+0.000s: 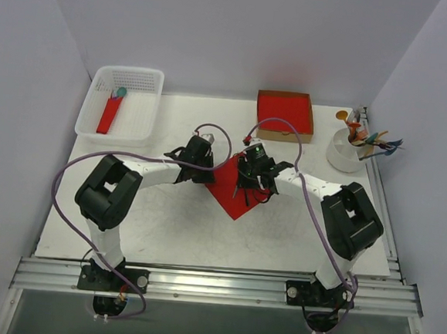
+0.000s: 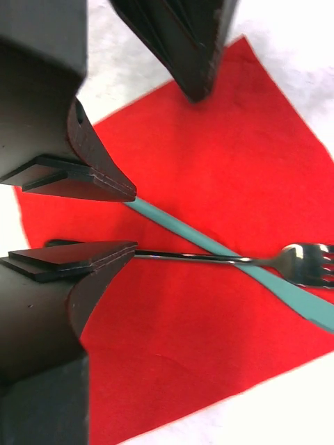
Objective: Place the utensils on the paper napkin and roll it up
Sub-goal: Adjust the utensils on the napkin.
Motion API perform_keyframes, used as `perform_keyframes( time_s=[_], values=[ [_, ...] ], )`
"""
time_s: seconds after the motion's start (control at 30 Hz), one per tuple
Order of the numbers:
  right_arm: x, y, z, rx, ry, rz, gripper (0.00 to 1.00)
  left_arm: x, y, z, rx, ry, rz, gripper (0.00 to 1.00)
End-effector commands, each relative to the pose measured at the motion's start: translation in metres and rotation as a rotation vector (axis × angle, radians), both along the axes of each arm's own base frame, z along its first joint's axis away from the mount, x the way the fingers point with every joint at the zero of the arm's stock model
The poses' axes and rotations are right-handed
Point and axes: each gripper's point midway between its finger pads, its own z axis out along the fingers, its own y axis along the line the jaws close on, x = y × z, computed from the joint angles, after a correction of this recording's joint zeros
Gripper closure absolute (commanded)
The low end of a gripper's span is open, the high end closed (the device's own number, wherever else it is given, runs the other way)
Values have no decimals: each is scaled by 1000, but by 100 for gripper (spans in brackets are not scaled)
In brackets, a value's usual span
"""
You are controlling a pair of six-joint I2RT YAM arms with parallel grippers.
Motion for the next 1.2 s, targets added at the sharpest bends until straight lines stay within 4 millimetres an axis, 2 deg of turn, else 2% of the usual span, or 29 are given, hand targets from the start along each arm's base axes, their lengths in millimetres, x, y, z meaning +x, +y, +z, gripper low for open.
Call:
perform_keyframes(
  time_s=[0.0,0.4,0.7,1.17],
  values=[
    [29,3,15,-9,-83,-52,70,12,-5,31,-55,-102,-25,98],
    [42,-3,-2,-126,-94,-83,75,1,-4,24,-98,-107,-35,98],
    [46,-4,-13,-133,-73,-75,77,-7,-1,13,-99,-87,-34,98],
    [45,-4,-26,-145,-45,-65,80,-8,-1,16,-99,-85,-37,98]
  ],
)
